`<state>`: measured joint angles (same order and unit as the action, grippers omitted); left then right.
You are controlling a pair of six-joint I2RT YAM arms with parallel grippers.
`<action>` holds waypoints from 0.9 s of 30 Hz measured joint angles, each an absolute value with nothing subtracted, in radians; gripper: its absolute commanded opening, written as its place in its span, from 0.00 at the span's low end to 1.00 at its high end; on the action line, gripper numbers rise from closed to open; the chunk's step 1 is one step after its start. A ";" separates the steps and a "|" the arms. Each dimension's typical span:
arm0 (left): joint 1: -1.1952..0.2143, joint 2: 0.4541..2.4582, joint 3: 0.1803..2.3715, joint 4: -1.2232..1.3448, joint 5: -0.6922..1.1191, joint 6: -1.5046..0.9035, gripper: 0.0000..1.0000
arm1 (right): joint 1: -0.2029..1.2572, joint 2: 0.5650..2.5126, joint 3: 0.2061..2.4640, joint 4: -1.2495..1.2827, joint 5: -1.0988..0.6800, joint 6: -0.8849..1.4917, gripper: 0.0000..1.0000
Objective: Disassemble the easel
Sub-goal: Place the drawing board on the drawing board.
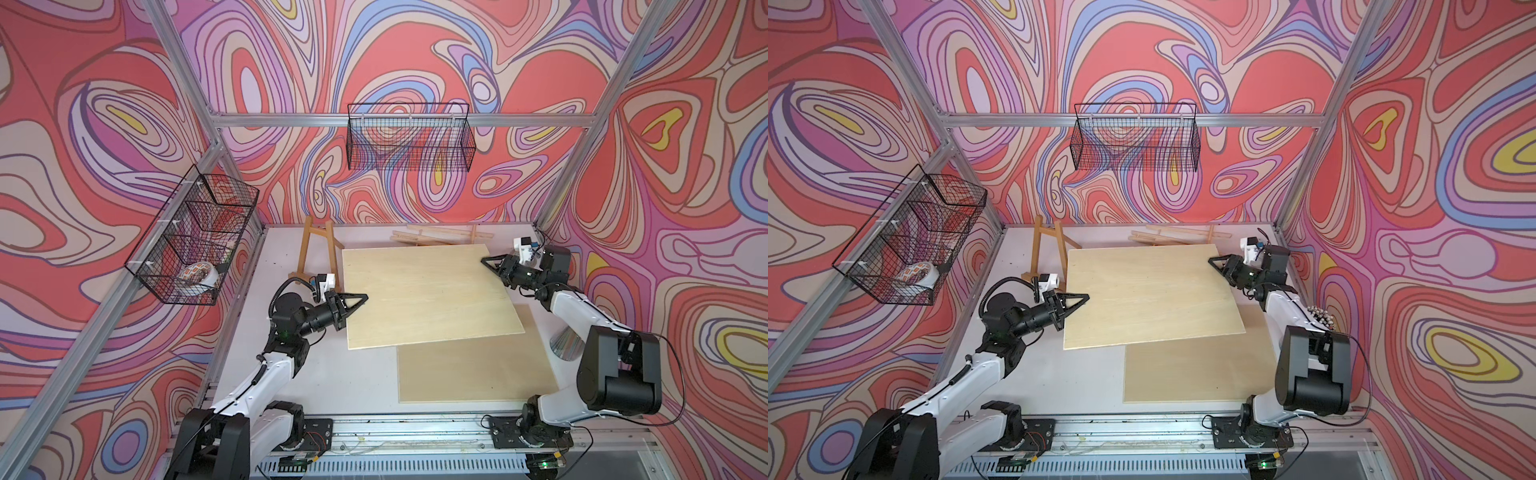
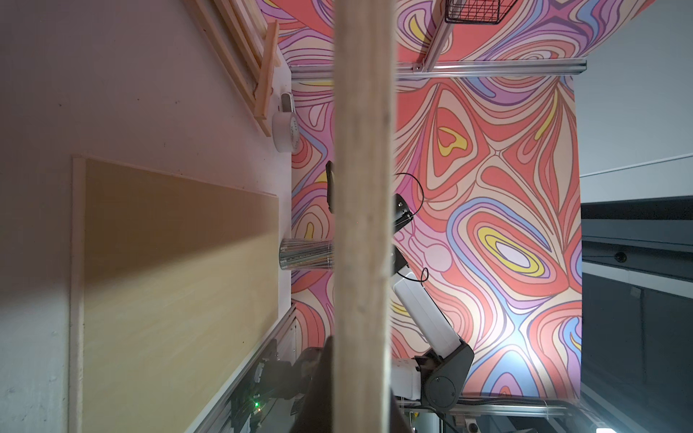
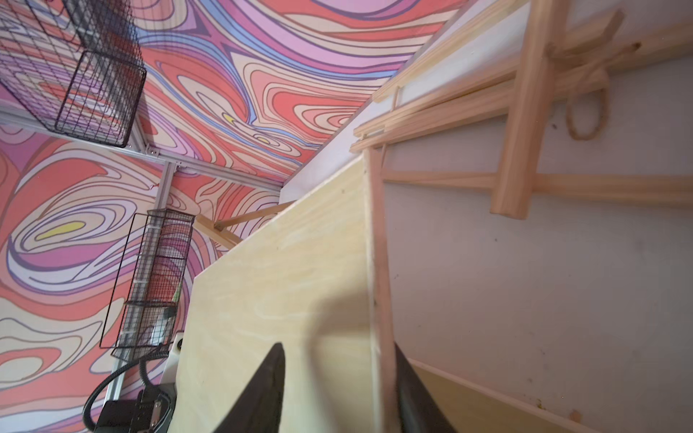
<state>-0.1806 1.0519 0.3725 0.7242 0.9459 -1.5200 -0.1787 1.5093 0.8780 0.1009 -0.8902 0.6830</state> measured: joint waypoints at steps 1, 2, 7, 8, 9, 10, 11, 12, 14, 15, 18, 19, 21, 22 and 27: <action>-0.191 1.048 0.368 0.719 0.933 -1.517 0.00 | -0.179 1.509 0.871 0.109 -0.876 0.688 0.46; -0.205 1.044 0.364 0.712 0.915 -1.514 0.00 | -0.179 1.509 0.862 0.119 -0.861 0.691 0.48; -0.286 1.029 0.334 0.703 0.811 -1.511 0.00 | -0.179 1.509 0.841 0.140 -0.781 0.692 0.51; -0.303 1.028 0.327 0.707 0.788 -1.511 0.00 | -0.180 1.509 0.838 0.141 -0.760 0.691 0.51; -0.327 1.028 0.321 0.709 0.761 -1.508 0.00 | -0.181 1.509 0.833 0.141 -0.737 0.689 0.51; -0.348 1.028 0.318 0.714 0.736 -1.504 0.00 | -0.182 1.509 0.831 0.139 -0.720 0.686 0.51; -0.371 1.028 0.315 0.717 0.710 -1.500 0.00 | -0.185 1.509 0.828 0.135 -0.696 0.682 0.51; -0.397 1.029 0.311 0.722 0.678 -1.495 0.00 | -0.187 1.509 0.828 0.131 -0.677 0.678 0.51; -0.442 1.037 0.307 0.730 0.611 -1.485 0.00 | -0.189 1.509 0.828 0.118 -0.645 0.665 0.51; -0.460 1.045 0.307 0.737 0.579 -1.480 0.00 | -0.189 1.509 0.828 0.111 -0.631 0.662 0.52; -0.530 1.121 0.307 0.740 0.452 -1.442 0.00 | -0.163 1.509 0.831 0.064 -0.706 0.694 0.52; -0.546 1.159 0.306 0.739 0.425 -1.428 0.00 | -0.146 1.509 0.831 0.043 -0.734 0.703 0.53; -0.564 1.222 0.295 0.790 0.402 -1.407 0.00 | -0.123 1.509 0.831 0.017 -0.776 0.717 0.54; -0.571 1.246 0.296 0.831 0.397 -1.410 0.00 | -0.123 1.509 0.831 0.006 -0.789 0.723 0.54; -0.603 1.391 0.301 0.977 0.407 -1.411 0.00 | -0.137 1.507 0.830 -0.023 -0.804 0.739 0.55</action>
<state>-0.6033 1.3914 0.3008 0.9768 0.4072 -1.4109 -0.1371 1.5074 0.8299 -0.0227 -0.8043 0.7387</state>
